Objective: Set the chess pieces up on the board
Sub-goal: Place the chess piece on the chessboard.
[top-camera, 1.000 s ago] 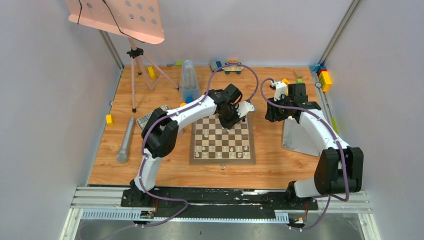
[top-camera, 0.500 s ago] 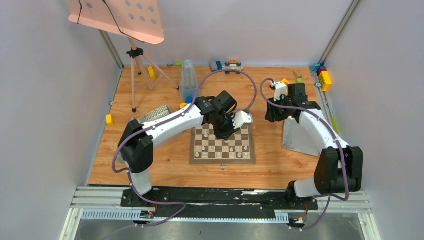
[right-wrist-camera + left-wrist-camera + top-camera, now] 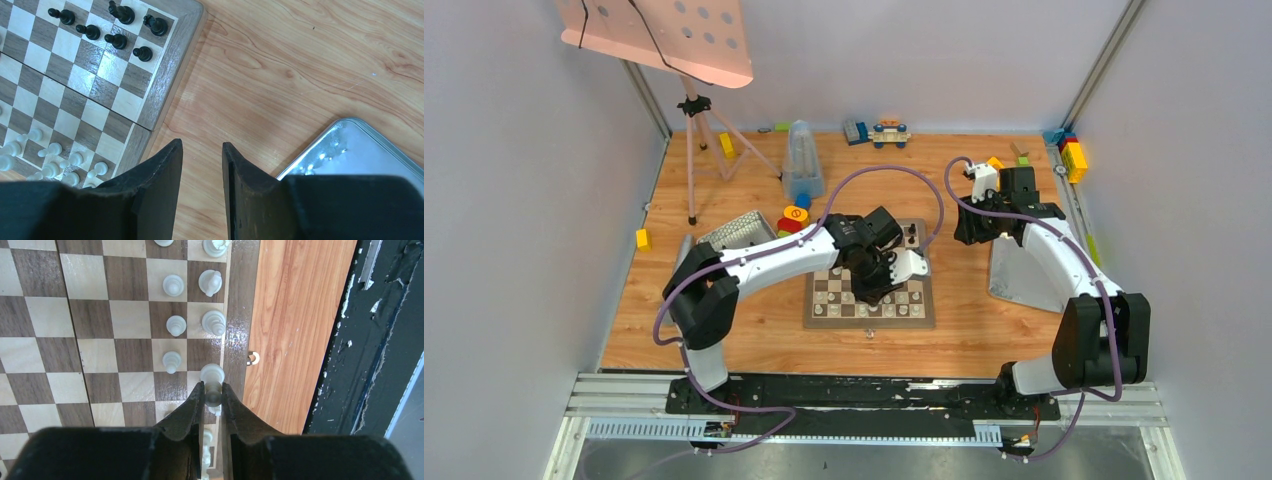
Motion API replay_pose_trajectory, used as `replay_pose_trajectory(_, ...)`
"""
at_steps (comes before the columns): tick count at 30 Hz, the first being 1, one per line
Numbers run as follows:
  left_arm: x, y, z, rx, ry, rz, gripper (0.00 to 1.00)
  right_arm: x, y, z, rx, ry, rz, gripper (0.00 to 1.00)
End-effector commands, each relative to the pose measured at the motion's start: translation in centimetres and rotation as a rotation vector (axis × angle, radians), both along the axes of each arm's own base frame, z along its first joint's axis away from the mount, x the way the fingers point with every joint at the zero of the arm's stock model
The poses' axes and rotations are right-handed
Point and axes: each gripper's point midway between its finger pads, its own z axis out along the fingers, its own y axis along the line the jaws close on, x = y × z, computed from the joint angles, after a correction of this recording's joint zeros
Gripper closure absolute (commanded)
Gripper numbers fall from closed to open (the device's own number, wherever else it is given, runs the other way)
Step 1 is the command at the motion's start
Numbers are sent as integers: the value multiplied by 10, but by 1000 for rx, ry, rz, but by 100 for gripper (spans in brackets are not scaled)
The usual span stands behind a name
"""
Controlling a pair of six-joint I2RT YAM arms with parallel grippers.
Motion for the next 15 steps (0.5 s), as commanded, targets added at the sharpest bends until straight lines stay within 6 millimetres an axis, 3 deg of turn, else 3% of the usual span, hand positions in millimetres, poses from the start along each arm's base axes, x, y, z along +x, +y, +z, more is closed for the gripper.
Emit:
replay_pose_trajectory(1, 1, -11, -4, -29, -8, -26, 84, 11, 4, 16, 8, -49, 24, 64)
replay_pose_trajectory(15, -1, -14, -19, -23, 12, -26, 84, 11, 4, 15, 6, -47, 26, 64)
